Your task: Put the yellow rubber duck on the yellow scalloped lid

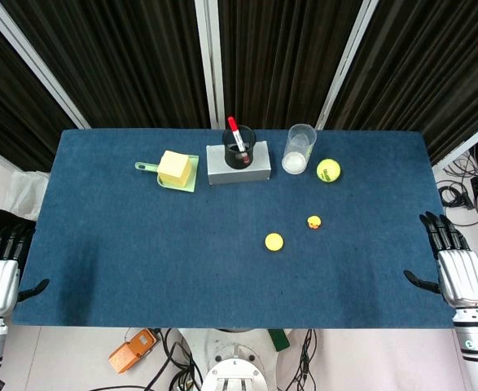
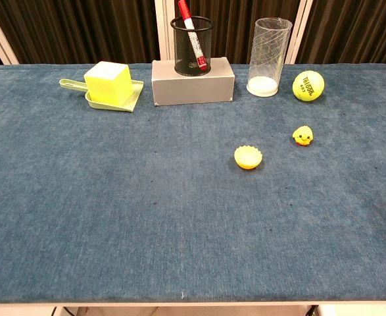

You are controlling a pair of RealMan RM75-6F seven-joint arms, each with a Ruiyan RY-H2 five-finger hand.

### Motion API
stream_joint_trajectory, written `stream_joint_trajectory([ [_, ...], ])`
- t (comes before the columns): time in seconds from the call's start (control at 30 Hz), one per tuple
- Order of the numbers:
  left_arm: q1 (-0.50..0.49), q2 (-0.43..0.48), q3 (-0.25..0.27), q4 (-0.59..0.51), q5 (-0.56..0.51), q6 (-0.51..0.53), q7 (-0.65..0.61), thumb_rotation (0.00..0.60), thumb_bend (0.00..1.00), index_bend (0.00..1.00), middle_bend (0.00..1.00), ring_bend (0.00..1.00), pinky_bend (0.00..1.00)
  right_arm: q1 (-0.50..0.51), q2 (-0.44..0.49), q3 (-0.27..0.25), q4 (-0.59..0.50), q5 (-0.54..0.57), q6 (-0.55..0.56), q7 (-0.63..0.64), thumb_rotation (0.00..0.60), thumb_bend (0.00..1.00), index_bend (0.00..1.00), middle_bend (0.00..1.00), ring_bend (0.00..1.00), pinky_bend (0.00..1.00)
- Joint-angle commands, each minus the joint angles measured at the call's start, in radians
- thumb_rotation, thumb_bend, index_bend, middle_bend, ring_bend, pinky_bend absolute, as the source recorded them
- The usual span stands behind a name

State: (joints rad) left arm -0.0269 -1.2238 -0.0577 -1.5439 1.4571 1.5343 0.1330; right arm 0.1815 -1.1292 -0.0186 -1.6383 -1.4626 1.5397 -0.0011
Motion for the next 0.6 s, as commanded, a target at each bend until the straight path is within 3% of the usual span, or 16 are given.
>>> stream_joint_trajectory([
  [0.03,-0.002,0.000,0.000,0.000,-0.003,-0.004,-0.002,0.600,0.06,0.12,0.05,0.02,0.02,-0.003,-0.001,0.007,-0.003,0.000,-0.008,-0.004,0.600,0.22,0.02,0.10,0.04,0.20],
  [0.2,-0.006,-0.004,-0.001,0.008,-0.005,-0.011,-0.008,0.600,0.06,0.12,0.05,0.02,0.02,0.011,0.001,0.019,-0.010,-0.003,-0.052,-0.021,0.600,0.22,0.02,0.10,0.04,0.20],
  [0.3,-0.006,-0.006,0.001,0.009,-0.002,-0.009,-0.010,0.600,0.06,0.12,0.05,0.02,0.02,0.061,0.001,0.040,-0.019,0.005,-0.134,-0.042,0.600,0.23,0.02,0.10,0.05,0.20],
  [0.43,-0.003,-0.011,0.002,0.012,0.000,-0.003,-0.017,0.600,0.06,0.12,0.05,0.02,0.02,0.178,-0.023,0.086,-0.008,0.068,-0.332,-0.090,0.600,0.23,0.06,0.10,0.05,0.20],
  [0.6,0.003,-0.014,0.007,0.017,0.000,0.001,-0.022,0.600,0.06,0.12,0.05,0.02,0.02,0.347,-0.122,0.157,0.074,0.205,-0.586,-0.182,0.600,0.26,0.12,0.10,0.05,0.20],
])
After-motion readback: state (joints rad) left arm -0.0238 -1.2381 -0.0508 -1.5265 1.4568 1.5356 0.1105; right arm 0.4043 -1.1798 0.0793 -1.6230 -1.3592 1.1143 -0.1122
